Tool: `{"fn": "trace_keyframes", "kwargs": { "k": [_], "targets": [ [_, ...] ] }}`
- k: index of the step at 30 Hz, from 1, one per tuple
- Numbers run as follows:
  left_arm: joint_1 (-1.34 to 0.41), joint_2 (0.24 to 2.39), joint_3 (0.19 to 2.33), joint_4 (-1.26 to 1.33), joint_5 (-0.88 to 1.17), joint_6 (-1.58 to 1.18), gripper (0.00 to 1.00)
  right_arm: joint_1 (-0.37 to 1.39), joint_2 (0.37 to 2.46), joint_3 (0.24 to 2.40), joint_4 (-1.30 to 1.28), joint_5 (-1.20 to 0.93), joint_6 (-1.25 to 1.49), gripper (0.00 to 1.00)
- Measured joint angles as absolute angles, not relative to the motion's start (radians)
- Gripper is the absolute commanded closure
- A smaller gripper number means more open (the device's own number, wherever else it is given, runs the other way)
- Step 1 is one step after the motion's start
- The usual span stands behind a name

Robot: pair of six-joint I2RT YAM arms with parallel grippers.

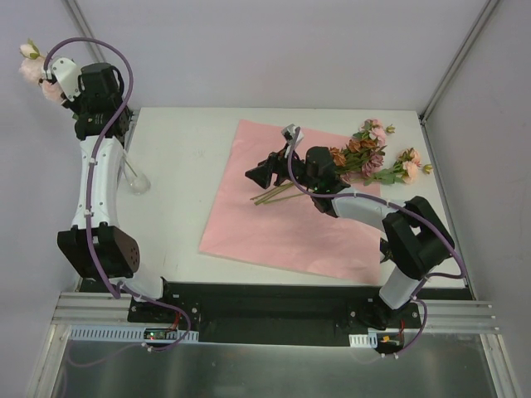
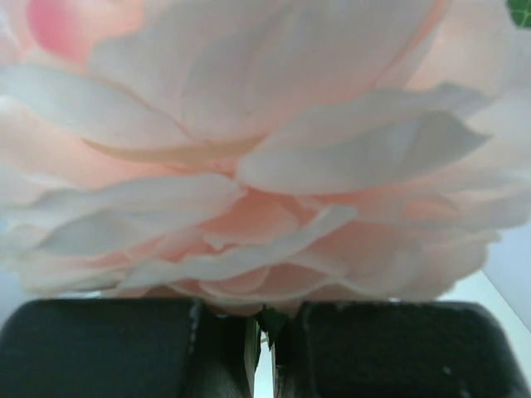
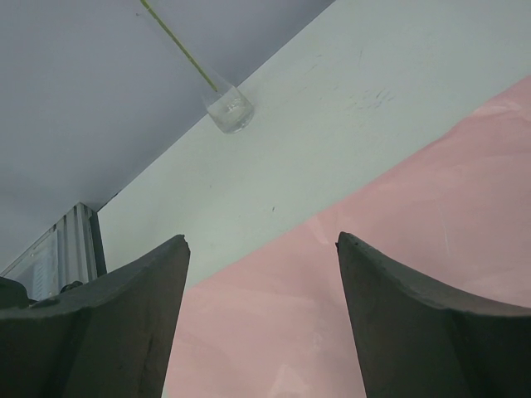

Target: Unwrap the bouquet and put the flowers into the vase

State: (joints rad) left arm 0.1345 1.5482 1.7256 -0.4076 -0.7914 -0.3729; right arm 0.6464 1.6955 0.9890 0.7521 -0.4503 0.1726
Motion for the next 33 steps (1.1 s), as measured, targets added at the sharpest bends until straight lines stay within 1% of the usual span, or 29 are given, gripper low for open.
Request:
{"fn": "trace_keyframes", "kwargs": {
  "k": [19,22,32,33],
  "targets": [
    [0.146,1.650,1.724,-0.406,-0.792,-0.386,1.00,0.642,1.705,0.990,0.753,-0.455,0.179,0.25],
    [0.146,1.658,1.723,-0.406,-0.796,-0.390,0.96,0.640,1.715,0.995,0.754,-0.457,0.180,0.25],
    [0.159,1.676,1.701,-0.402,-0.798,-0.405,0.91,0.637,1.726,0.999,0.754,-0.461,0.183,0.25],
    [0.159,1.676,1.701,-0.402,-0.798,-0.405,0.89,0.637,1.729,1.000,0.755,-0.461,0.184,0.25]
  ]
}}
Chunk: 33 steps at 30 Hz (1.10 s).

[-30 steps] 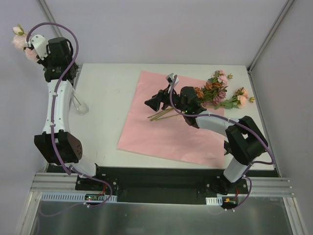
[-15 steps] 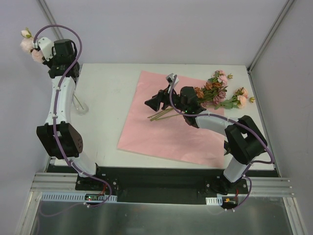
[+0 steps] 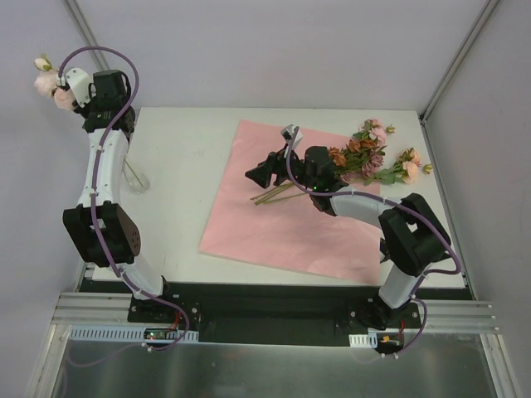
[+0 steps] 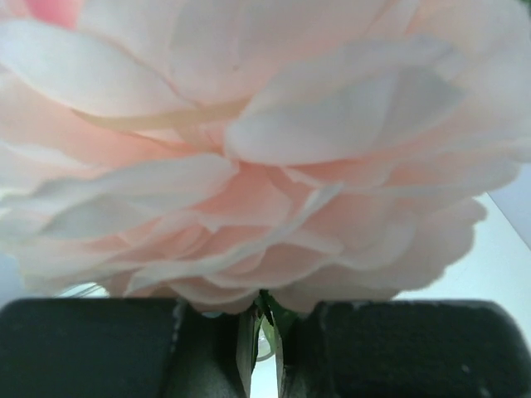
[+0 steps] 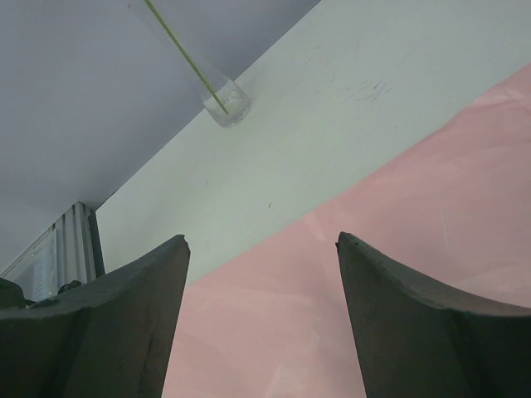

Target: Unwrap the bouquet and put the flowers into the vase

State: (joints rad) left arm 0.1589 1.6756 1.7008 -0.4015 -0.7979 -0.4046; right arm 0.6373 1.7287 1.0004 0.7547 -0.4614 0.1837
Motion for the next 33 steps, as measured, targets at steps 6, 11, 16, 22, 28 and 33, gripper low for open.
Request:
{"fn": "trace_keyframes", "kwargs": {
  "k": [6,11,16,22,28,33],
  "targets": [
    [0.159,1.676,1.696,-0.402,-0.797,-0.403,0.76,0.637,1.729,1.003,0.755,-0.461,0.187,0.25],
    [0.159,1.676,1.682,-0.406,-0.794,-0.398,0.45,0.637,1.729,1.006,0.758,-0.462,0.191,0.25],
    [0.159,1.673,1.658,-0.406,-0.791,-0.396,0.14,0.637,1.729,1.006,0.758,-0.463,0.192,0.25],
    [0.159,1.603,1.594,-0.408,-0.762,-0.405,0.01,0.636,1.729,1.006,0.759,-0.468,0.195,0.25],
    [0.159,1.369,1.467,-0.404,-0.635,-0.456,0.01,0.636,1.729,1.006,0.759,-0.471,0.199,0.25],
    [0.141,1.205,1.376,-0.404,-0.533,-0.507,0.02,0.636,1.735,1.007,0.759,-0.471,0.206,0.25]
  ]
}}
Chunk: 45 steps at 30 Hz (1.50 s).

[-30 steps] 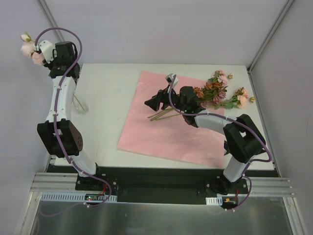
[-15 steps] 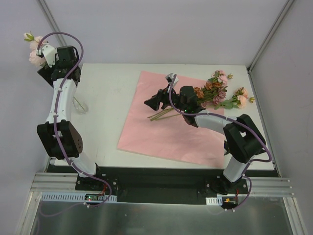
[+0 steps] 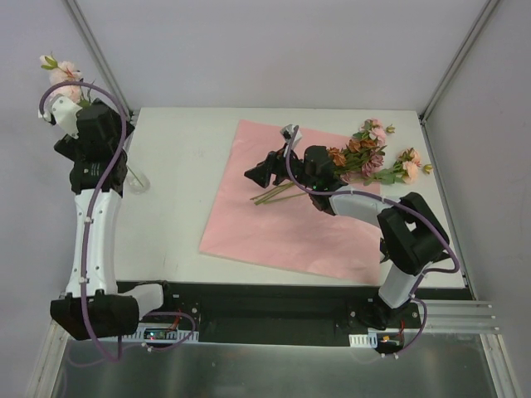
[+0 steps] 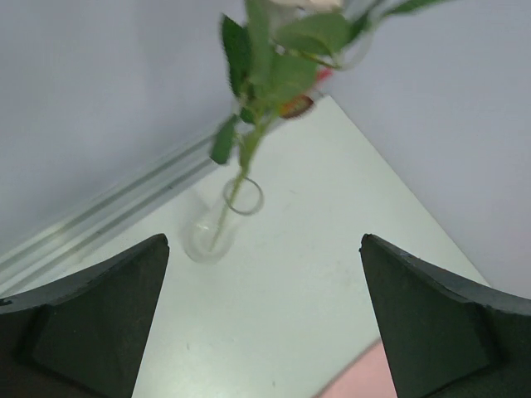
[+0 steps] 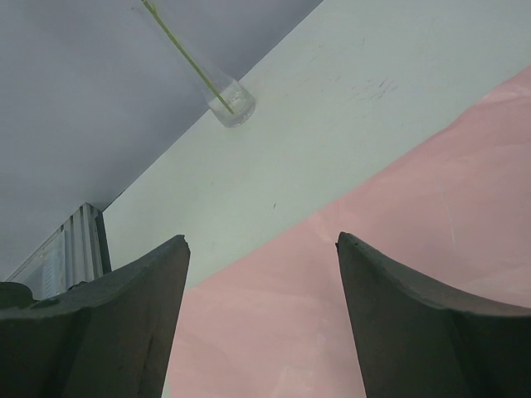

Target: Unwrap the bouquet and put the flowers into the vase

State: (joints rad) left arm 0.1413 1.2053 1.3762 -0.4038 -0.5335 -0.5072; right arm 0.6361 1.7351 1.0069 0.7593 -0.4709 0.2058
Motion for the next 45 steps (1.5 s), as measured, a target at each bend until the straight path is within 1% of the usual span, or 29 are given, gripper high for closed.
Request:
{"fn": "trace_keyframes", "kwargs": {
  "k": [2,5,8,11,12,14,15,17,18,19,20,23,26,29,32,35,45],
  "targets": [
    [0.107,1.149,1.348,-0.407,-0.501,-0.516,0.05,0.636,1.744,1.010,0.759,-0.469,0.208,0.25],
    [-0.009,1.109,1.327,-0.402,-0.442,-0.499,0.07,0.636,1.748,1.011,0.752,-0.458,0.210,0.25],
    [-0.136,1.120,1.308,-0.387,-0.337,-0.455,0.09,0.636,1.748,1.011,0.745,-0.428,0.212,0.25],
    [-0.208,1.166,1.293,-0.372,-0.201,-0.408,0.11,0.636,1.746,1.011,0.703,-0.332,0.231,0.25],
    [-0.227,1.192,1.293,-0.365,-0.157,-0.396,0.14,0.636,1.742,1.011,0.673,-0.281,0.246,0.25],
    [-0.257,1.253,1.299,-0.355,-0.078,-0.373,0.17,0.636,1.729,1.007,0.611,-0.162,0.281,0.25],
    [-0.271,1.293,1.310,-0.353,-0.031,-0.363,0.21,0.635,1.716,0.999,0.577,-0.093,0.307,0.25],
    [-0.296,1.383,1.336,-0.344,0.068,-0.347,0.22,0.629,1.679,0.969,0.514,0.042,0.364,0.26],
    [-0.307,1.424,1.347,-0.339,0.122,-0.342,0.25,0.626,1.657,0.953,0.476,0.111,0.397,0.27],
    [-0.316,1.464,1.354,-0.332,0.175,-0.340,0.26,0.625,1.639,0.944,0.434,0.172,0.434,0.29],
    [-0.323,1.499,1.355,-0.327,0.231,-0.340,0.26,0.623,1.620,0.938,0.379,0.247,0.476,0.37],
    [-0.349,1.566,1.354,-0.334,0.352,-0.339,0.26,0.619,1.575,0.936,0.193,0.461,0.659,0.49],
    [-0.395,1.572,1.340,-0.343,0.413,-0.337,0.25,0.615,1.552,0.935,0.014,0.623,0.840,0.50],
    [-0.456,1.557,1.328,-0.333,0.442,-0.324,0.26,0.602,1.552,0.935,-0.089,0.714,0.925,0.51],
    [-0.506,1.536,1.310,-0.334,0.449,-0.318,0.26,0.577,1.552,0.934,-0.136,0.756,0.958,0.53],
    [-0.524,1.523,1.308,-0.335,0.459,-0.314,0.26,0.533,1.552,0.934,-0.151,0.751,0.973,0.55],
    [-0.522,1.489,1.304,-0.334,0.459,-0.307,0.28,0.396,1.608,0.920,-0.117,0.620,0.957,0.56]
  ]
}}
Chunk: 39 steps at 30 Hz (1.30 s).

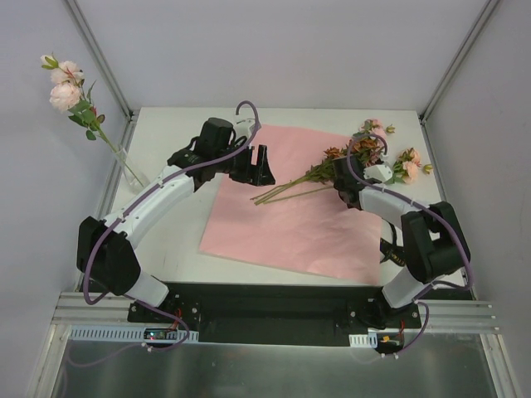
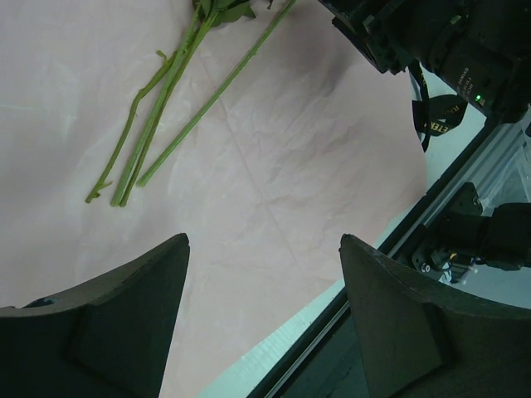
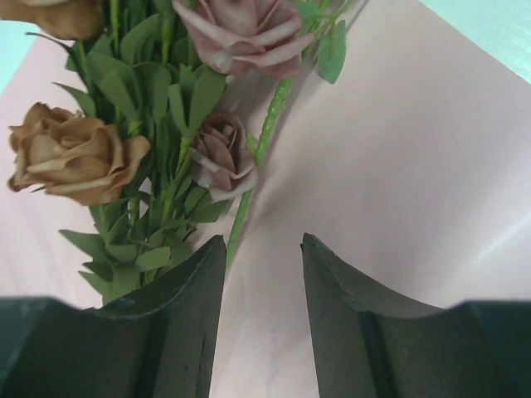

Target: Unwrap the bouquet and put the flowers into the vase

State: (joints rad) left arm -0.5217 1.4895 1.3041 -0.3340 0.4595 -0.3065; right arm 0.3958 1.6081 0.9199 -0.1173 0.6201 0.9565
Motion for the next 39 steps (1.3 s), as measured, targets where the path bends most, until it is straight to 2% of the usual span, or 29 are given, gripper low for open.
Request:
{"fn": "trace_keyframes", "kwargs": {
  "k": [12,39],
  "targets": [
    [-0.522,1.490,1.304,-0.334,0.465,-0.310,0.29,0.338,1.717,0.921,-0.041,0.454,0.949,0.61],
    [-0.522,1.541,1.304,-0.334,0.472,-0.323,0.30,0.304,1.780,0.940,0.083,0.377,0.934,0.63]
  ]
}}
